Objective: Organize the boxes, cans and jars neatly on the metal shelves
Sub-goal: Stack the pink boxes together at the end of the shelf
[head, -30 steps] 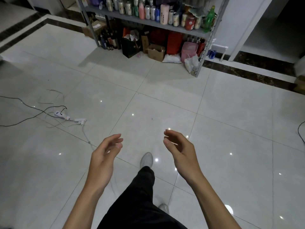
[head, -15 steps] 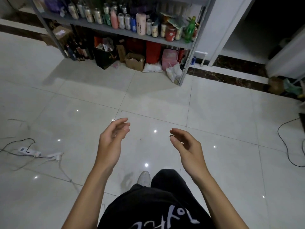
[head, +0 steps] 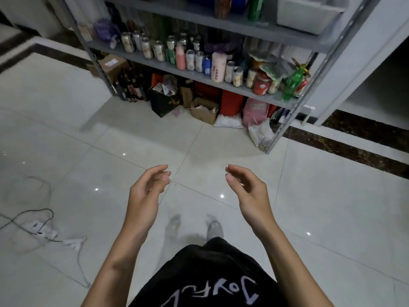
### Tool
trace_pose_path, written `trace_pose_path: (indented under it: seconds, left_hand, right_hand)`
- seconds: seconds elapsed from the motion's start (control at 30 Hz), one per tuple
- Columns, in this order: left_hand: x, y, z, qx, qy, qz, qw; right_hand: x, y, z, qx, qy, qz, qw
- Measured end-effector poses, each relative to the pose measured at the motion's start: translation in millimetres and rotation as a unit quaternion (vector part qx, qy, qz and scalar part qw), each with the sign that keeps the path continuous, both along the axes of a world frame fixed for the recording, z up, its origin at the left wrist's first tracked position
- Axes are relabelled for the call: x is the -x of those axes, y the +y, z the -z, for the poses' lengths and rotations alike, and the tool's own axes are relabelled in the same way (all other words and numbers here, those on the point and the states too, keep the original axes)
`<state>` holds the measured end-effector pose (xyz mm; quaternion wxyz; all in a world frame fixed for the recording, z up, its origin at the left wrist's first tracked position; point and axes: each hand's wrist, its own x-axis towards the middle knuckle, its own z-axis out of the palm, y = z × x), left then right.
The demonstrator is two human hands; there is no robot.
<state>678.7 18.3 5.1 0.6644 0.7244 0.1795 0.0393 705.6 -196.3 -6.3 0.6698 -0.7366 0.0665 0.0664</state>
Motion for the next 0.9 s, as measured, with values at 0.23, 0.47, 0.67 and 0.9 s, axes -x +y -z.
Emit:
trace_pose_path:
  seconds: [0.23,0.47,0.67,0.9]
  left_hand:
    - [-127.7,6.5,-6.9,0.001,0.001,-0.036,0.999]
    - [-275.8,24.8,-0.3,0.01,0.008,-0.019,1.0]
    - [-413.1,42.8,-6.9,0.006,0.008,0.055,0.998]
    - [-538.5,47.5,-32.1,-0.005,-0.013,0.123,0.992]
  right_hand:
    - [-167.9,5.0,-16.9,-0.002,-0.019,-0.061,0.998]
    - [-286.0,15.2,-8.0,0.015,-0.018,-0.035,0.999]
    - [-370.5,35.7,-11.0,0.016,-0.007,0.035,0.999]
    - [-459.5,52.2,-25.4,0.007,-0.008,0.1,0.995]
